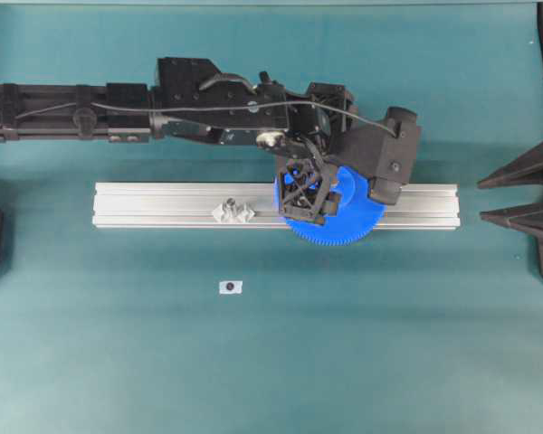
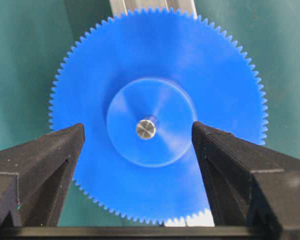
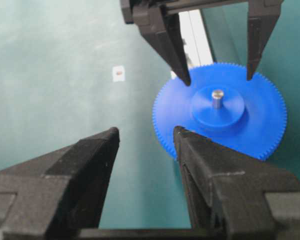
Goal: Insert the large gear onto the shaft.
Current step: 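Open the left gripper to release the gear on the shaft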
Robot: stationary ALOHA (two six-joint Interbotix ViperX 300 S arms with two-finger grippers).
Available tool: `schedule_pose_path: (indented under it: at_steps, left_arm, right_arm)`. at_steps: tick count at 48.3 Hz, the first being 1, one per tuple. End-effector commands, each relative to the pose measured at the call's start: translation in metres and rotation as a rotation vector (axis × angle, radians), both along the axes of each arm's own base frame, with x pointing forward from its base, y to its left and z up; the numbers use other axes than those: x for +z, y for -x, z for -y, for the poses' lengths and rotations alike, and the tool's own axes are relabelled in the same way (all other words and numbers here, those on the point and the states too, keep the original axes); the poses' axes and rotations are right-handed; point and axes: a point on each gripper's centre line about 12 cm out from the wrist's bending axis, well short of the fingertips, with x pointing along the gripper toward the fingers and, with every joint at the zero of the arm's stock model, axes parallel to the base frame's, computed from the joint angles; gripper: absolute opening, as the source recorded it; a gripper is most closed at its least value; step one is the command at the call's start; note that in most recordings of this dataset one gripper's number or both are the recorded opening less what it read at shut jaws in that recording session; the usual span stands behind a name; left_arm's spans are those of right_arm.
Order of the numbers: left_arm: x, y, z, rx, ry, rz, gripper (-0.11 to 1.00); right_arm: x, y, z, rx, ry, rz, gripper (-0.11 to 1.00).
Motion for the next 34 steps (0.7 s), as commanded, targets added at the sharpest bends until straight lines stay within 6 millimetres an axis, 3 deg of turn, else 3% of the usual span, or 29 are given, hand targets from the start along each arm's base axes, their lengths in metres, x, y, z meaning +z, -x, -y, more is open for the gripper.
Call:
schedule_pose_path:
  at_steps: [1,10,34]
  left_arm:
    - [0.019,0.002,0.001,0.003,-0.004,0.035,0.87]
    - [0.021,0.013,0.002,0.034,0.015,0.013,0.87]
    - [0.057,0.055,0.009,0.061,0.031,0.055,0.87]
  right_arm:
    - [0.005,-0.002,0.0,-0.005,-0.008,0.014,0.57]
    - [0.005,-0.001,0.0,-0.004,-0.007,0.014,0.57]
    - [0.003,0.008,0.0,-0.004,-0.007,-0.012,0.57]
